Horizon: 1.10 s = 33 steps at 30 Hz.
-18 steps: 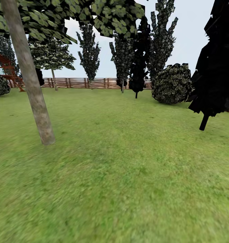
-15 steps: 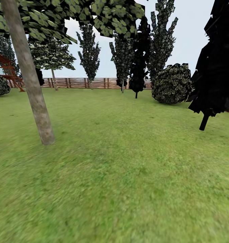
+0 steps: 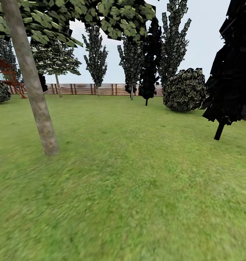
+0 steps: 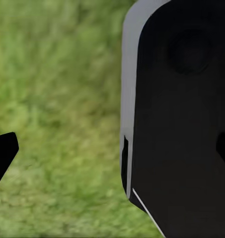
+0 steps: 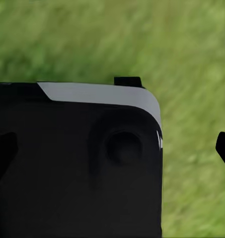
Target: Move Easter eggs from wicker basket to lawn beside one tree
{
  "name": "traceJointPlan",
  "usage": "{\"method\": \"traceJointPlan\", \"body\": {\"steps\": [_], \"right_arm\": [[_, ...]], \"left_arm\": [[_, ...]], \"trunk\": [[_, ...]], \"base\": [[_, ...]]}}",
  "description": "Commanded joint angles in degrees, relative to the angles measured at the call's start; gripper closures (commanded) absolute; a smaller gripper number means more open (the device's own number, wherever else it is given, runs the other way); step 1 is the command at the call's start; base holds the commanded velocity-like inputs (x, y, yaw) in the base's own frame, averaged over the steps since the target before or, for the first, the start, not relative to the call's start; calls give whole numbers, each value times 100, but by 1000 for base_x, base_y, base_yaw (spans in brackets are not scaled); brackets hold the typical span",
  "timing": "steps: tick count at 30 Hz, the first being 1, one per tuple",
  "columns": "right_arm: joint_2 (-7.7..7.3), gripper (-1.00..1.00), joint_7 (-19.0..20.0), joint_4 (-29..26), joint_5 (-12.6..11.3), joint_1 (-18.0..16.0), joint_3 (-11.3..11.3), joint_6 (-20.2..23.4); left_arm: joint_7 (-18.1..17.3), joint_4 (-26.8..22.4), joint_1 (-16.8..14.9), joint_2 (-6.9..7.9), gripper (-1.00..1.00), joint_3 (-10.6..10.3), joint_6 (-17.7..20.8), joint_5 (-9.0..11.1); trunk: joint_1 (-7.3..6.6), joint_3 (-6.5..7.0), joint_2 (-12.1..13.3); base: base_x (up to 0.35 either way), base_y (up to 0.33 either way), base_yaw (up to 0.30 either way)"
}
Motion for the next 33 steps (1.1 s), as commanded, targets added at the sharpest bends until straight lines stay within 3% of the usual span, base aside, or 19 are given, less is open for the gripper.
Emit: {"method": "traceJointPlan", "body": {"steps": [1, 19, 33], "right_arm": [[3, -100, -1, 5, -5, -3, 3, -21], [4, -100, 0, 10, 30, -9, 19, -8], [9, -100, -27, 14, 47, -9, 33, -16]], "left_arm": [[0, -5, 0, -3, -100, 0, 1, 3], [0, -4, 0, 11, -100, 0, 1, 1], [0, -5, 1, 13, -100, 0, 1, 0]], "trunk": [[0, -5, -3], [0, -5, -3], [0, -5, -3]], "base": [[0, 0, 0], [0, 0, 5], [0, 0, 265]]}}
